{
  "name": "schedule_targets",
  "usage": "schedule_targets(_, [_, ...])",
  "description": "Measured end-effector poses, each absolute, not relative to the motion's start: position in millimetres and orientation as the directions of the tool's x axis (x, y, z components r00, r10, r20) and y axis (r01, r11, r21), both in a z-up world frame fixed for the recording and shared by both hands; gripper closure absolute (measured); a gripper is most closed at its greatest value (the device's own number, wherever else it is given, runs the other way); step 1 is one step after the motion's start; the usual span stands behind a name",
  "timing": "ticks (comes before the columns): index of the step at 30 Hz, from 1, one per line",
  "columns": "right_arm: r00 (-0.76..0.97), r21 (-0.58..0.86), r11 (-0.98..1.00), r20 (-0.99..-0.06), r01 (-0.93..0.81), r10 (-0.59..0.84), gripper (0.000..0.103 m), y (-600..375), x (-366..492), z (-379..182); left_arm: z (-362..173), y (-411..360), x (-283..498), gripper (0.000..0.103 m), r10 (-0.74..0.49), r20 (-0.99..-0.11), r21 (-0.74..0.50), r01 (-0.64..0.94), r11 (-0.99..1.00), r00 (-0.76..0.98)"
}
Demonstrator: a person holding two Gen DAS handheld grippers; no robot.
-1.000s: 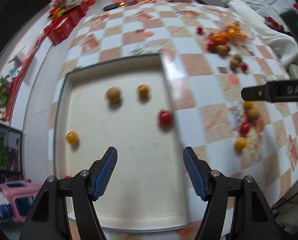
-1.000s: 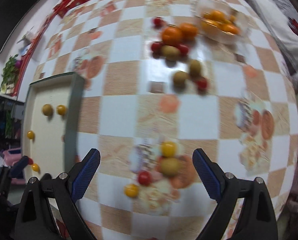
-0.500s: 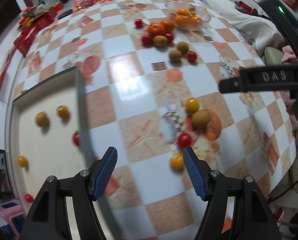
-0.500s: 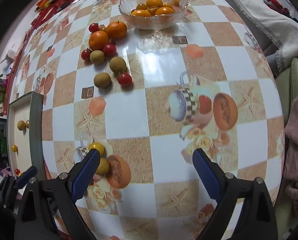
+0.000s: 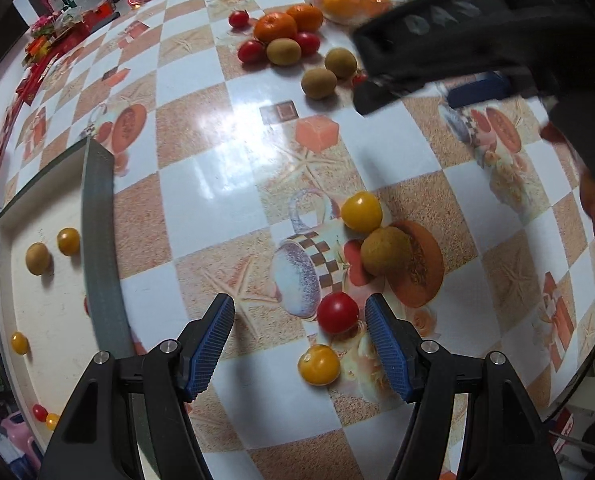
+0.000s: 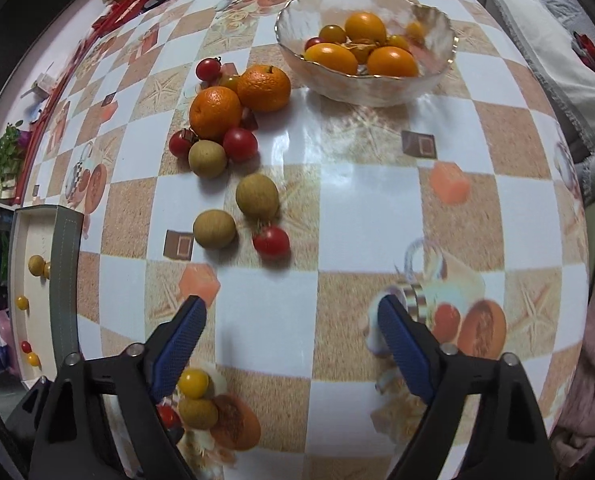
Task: Organize fruits
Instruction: 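Close the left tool on a red cherry tomato while the right tool grasps another, then carry both red tomatoes over the white tray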
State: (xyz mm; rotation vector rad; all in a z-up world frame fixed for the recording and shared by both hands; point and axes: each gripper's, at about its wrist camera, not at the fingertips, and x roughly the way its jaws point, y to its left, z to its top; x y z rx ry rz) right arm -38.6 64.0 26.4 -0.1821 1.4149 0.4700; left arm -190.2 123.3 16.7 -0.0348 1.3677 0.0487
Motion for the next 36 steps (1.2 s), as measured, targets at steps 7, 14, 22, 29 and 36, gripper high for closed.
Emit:
schedule_targets(7, [0.121, 0.095, 0.859, -0.976, -0.503, 0.179, 0.037, 85.7, -31.0, 19.1, 9.2, 119.2, -189.8, 0.034, 0.016, -0.982, 0.006, -0.056, 0.998, 0.19])
schedule_targets(14, [0.155, 0.077, 0.854, -0.971, -0.515, 0.181, 0.083, 90.3, -27.7, 20.2, 11.7, 116.4, -192.1, 0.062, 0.007, -0.979, -0.004, -0.053, 0.999, 0.203])
schedule_targets(22, [0.121, 0.16, 0.88, -0.964, -0.447, 0.237, 0.083, 61.8, -35.9, 27.3, 17.3, 131.5, -192.9, 0.081, -0.067, -0.978, -0.086, -0.091, 0.992, 0.196])
schedule_targets(29, [0.097, 0.214, 0.896, -0.958, -0.388, 0.271, 0.083, 34.6, -55.9, 34.4, 31.0, 154.6, -196.2, 0.081, -0.093, -0.972, -0.123, -0.131, 0.984, 0.215])
schedule_targets(36, [0.075, 0.241, 0.899, -0.955, -0.365, 0.287, 0.083, 23.1, -81.9, 41.4, 51.4, 169.2, -209.0, 0.081, -0.088, -0.965, -0.126, -0.139, 0.982, 0.248])
